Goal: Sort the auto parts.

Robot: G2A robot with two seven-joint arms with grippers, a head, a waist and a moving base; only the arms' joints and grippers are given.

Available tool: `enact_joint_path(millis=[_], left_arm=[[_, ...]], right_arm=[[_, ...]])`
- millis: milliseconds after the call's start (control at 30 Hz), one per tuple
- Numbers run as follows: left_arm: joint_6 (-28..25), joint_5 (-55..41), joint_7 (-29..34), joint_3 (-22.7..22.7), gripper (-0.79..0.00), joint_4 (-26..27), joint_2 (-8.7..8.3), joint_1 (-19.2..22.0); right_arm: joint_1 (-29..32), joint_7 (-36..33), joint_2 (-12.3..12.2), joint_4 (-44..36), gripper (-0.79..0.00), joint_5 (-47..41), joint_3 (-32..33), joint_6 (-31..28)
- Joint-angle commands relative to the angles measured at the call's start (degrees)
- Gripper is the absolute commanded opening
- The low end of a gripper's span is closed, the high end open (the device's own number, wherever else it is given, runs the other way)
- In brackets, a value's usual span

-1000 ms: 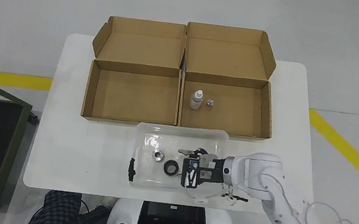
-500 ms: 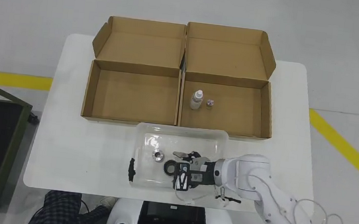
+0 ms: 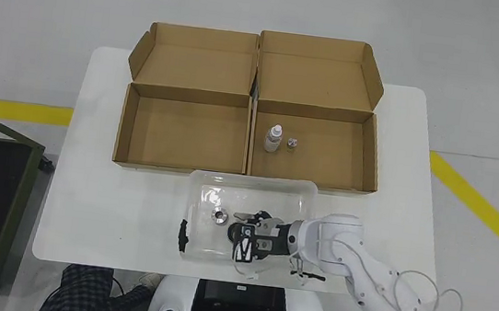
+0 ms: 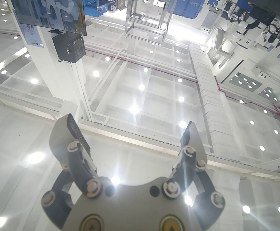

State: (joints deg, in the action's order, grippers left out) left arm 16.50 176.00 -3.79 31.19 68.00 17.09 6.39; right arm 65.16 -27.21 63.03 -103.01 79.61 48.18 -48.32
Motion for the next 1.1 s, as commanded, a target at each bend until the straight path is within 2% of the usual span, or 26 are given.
enact_joint_path(millis=[0, 100, 167, 233, 400, 433, 467, 1067], left_arm=[[0.00, 0.00, 0.00, 0.00, 0.000, 0.00, 0.00, 0.00], [0.00, 0.00, 0.00, 0.00, 0.000, 0.00, 0.00, 0.00], [0.00, 0.00, 0.00, 0.00, 0.000, 0.00, 0.00, 0.00], [0.00, 0.00, 0.00, 0.00, 0.000, 0.00, 0.00, 0.00], [0.00, 0.00, 0.00, 0.00, 0.000, 0.00, 0.00, 0.00], [0.00, 0.00, 0.00, 0.00, 0.000, 0.00, 0.00, 0.00], [0.00, 0.00, 0.00, 0.00, 0.000, 0.00, 0.00, 0.00], [0.00, 0.00, 0.00, 0.00, 0.000, 0.00, 0.00, 0.00]], right_arm=[[-0.08, 0.10, 0.04, 0.15, -0.286, 0.09, -0.18, 0.12], [-0.26, 0.40, 0.10, 0.30, -0.305, 0.04, -0.41, 0.17], [-0.35, 0.52, 0.15, 0.44, -0.397, -0.12, -0.55, 0.22], [-0.47, 0.52, 0.19, 0.54, -0.434, -0.06, -0.72, 0.22], [-0.48, 0.60, 0.13, 0.39, -0.683, 0.40, -0.69, 0.20], [-0.46, 0.64, 0.09, 0.30, -0.760, 0.46, -0.56, 0.11], [-0.41, 0.68, 0.04, 0.23, -0.785, 0.48, -0.41, -0.01], [1.40, 3.56, -1.53, -5.00, -0.785, -2.74, 7.33, 0.59]])
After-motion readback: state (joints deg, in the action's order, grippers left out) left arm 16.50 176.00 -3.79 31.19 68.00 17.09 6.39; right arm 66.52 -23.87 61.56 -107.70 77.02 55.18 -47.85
